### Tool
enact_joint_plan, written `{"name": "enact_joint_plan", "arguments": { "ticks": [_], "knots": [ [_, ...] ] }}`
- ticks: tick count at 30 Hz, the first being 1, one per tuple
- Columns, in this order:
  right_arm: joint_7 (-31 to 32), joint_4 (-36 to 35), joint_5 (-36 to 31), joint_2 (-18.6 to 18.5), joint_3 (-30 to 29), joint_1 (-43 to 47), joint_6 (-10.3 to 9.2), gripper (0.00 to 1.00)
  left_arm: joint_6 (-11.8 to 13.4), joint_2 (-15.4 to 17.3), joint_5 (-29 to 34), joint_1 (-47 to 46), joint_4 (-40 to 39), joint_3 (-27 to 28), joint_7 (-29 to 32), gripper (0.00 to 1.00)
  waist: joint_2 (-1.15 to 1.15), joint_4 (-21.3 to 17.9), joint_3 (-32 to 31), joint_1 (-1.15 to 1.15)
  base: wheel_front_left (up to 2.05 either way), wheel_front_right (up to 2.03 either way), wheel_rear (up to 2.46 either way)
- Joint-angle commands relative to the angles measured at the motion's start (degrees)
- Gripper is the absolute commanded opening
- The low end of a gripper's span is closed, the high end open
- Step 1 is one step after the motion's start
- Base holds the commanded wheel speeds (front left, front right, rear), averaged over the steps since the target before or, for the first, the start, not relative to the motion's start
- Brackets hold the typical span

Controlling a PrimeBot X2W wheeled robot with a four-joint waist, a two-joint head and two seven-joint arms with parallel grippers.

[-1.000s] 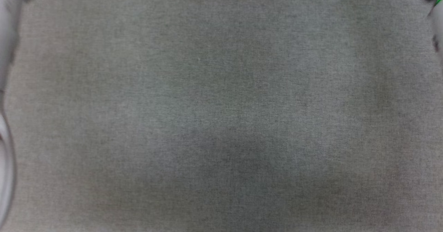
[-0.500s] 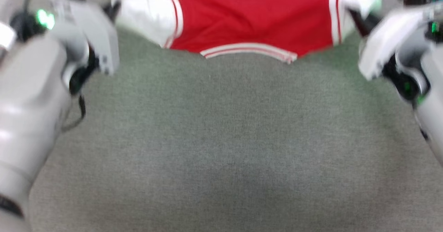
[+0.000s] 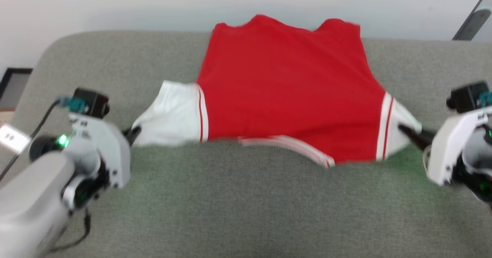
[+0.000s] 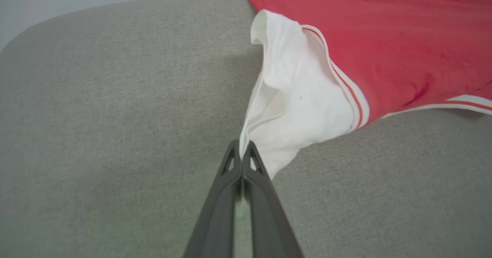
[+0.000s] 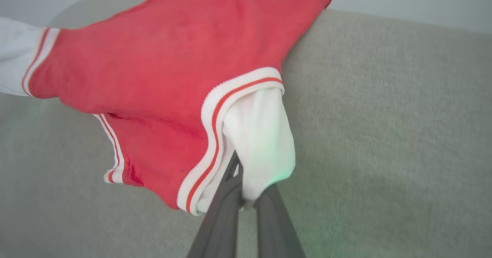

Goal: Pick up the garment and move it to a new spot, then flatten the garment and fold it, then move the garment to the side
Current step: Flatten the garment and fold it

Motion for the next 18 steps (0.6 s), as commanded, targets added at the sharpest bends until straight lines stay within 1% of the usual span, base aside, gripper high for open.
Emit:
{"name": "enact_joint_plan", "arguments": {
  "ticks": [1,4,7,11,14,16,18],
  "knots": [
    [0.6,-0.7,0.1,-0.8,0.0,1.2,-0.08,0.00,0.8,1.0,-0.5,1.2,-1.1,0.3,0.3,0.00,0.00,0.0,-1.6,-0.01,0.00,0.00,0.00],
    [3.7,-4.6,1.5,-3.5,-1.0,4.9,-0.08,0.00,5.5,6.1,-3.0,6.4,-10.8,1.0,2.3,0.00,0.00,0.0,-2.4,-0.01,0.00,0.00,0.00],
    [6.9,-8.5,2.7,-6.1,-1.4,9.2,-0.08,0.00,10.9,11.2,-5.5,11.4,-20.8,1.9,3.6,0.00,0.00,0.0,-2.9,-0.01,0.00,0.00,0.00],
    [10.6,-13.6,4.2,-9.3,-2.6,15.2,-0.08,0.00,17.9,17.2,-8.1,18.0,-32.9,2.6,3.3,0.00,0.00,0.0,-2.9,-0.01,0.00,0.00,0.00],
    [13.3,-16.7,5.2,-11.2,-3.8,20.3,-0.08,0.00,22.6,20.8,-9.9,22.5,-39.7,2.8,2.6,0.00,0.00,0.1,-2.4,-0.01,0.00,0.00,0.00],
    [14.3,-18.4,5.4,-11.9,-5.1,23.1,-0.08,0.00,25.1,21.9,-11.0,25.0,-43.2,2.9,1.8,0.00,0.00,0.1,-1.8,-0.01,0.00,0.00,0.00],
    [15.2,-19.4,4.7,-12.1,-6.2,25.9,-0.08,0.00,26.8,22.7,-12.1,27.3,-45.4,2.8,1.0,0.00,0.00,0.2,-1.3,-0.01,0.00,0.00,0.00]
  ]
}}
